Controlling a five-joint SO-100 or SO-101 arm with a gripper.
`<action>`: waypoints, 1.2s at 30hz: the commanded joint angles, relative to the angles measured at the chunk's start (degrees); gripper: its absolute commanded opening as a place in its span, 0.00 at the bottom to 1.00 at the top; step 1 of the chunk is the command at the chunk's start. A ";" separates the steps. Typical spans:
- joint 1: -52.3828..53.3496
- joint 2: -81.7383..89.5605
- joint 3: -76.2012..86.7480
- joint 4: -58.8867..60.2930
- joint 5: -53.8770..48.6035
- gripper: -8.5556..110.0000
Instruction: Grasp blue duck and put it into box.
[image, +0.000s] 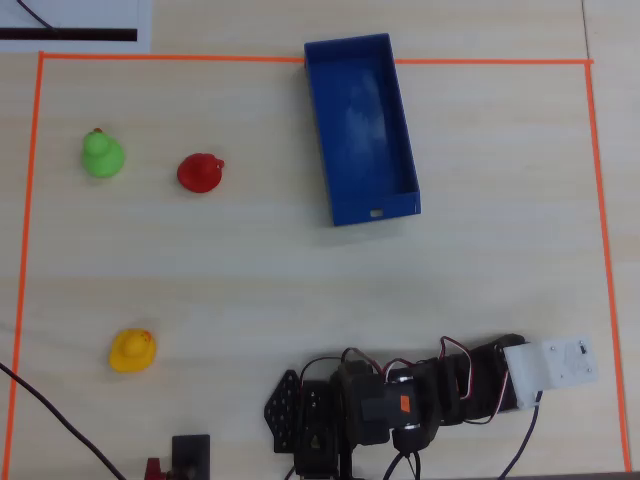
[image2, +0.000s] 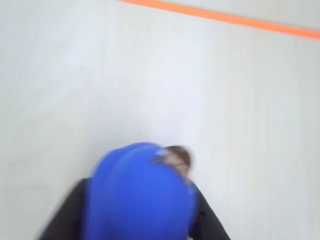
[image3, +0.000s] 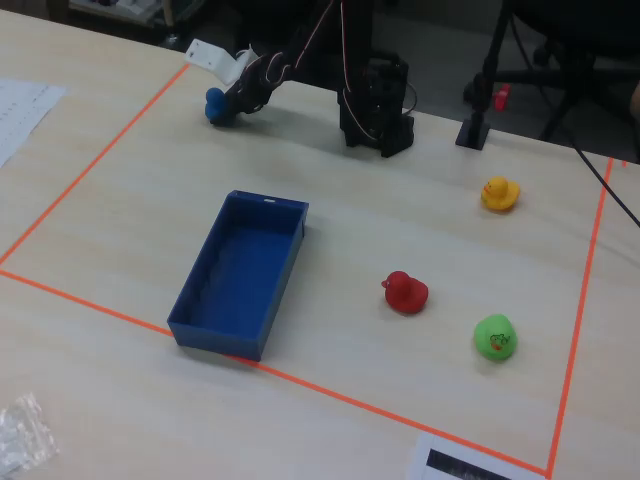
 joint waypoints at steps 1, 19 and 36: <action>0.79 -0.18 -1.41 0.35 -0.88 0.07; -37.00 37.35 -17.14 47.11 30.59 0.07; -74.53 15.56 -39.46 50.98 49.57 0.07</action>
